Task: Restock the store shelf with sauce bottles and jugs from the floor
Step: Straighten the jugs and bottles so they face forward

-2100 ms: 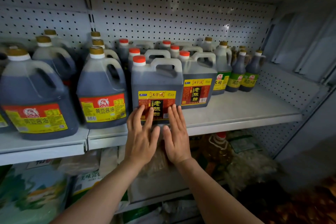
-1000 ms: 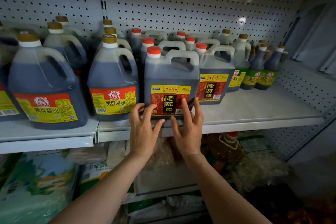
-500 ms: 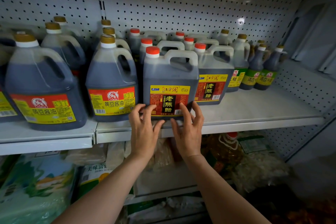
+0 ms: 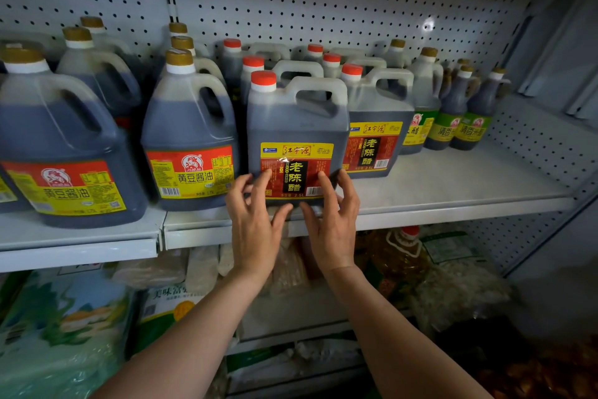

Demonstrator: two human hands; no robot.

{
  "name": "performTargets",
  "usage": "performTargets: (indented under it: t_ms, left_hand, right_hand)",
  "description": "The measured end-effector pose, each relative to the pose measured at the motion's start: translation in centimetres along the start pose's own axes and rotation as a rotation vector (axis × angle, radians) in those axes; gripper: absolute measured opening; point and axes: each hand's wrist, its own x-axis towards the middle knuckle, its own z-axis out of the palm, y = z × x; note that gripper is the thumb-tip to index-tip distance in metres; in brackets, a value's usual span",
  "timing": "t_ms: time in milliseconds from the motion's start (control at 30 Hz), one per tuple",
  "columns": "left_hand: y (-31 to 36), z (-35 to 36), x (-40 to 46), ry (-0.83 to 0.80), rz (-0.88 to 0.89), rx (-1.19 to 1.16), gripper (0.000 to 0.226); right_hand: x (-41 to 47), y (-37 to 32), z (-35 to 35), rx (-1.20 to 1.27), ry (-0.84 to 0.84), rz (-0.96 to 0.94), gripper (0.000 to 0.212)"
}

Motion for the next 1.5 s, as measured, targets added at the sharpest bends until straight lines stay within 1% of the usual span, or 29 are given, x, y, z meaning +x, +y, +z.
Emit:
performTargets:
  t_ms: [133, 367, 667, 967, 1233, 1500]
  left_hand:
    - [0.0, 0.0, -0.1, -0.001, 0.015, 0.0, 0.066]
    - [0.7, 0.5, 1.0, 0.063, -0.078, -0.011, 0.061]
    - [0.6, 1.3, 1.9, 0.097, -0.105, 0.052, 0.062]
    - [0.5, 1.6, 2.0, 0.114, -0.087, 0.072, 0.063]
    - [0.2, 1.6, 1.9, 0.117, -0.07, 0.085, 0.063]
    - [0.1, 1.5, 1.9, 0.103, -0.06, 0.082, 0.065]
  right_hand:
    - [0.2, 0.1, 0.2, -0.033, 0.022, -0.049, 0.063]
    - [1.3, -1.1, 0.2, -0.006, 0.055, 0.075, 0.061]
    - [1.9, -1.0, 0.8, 0.01, 0.094, 0.081, 0.066]
    - [2.1, -0.9, 0.8, 0.022, 0.102, 0.086, 0.063]
    - [2.1, -1.0, 0.8, 0.027, 0.098, 0.101, 0.067]
    - [2.3, -1.5, 1.2, 0.049, 0.157, 0.114, 0.063]
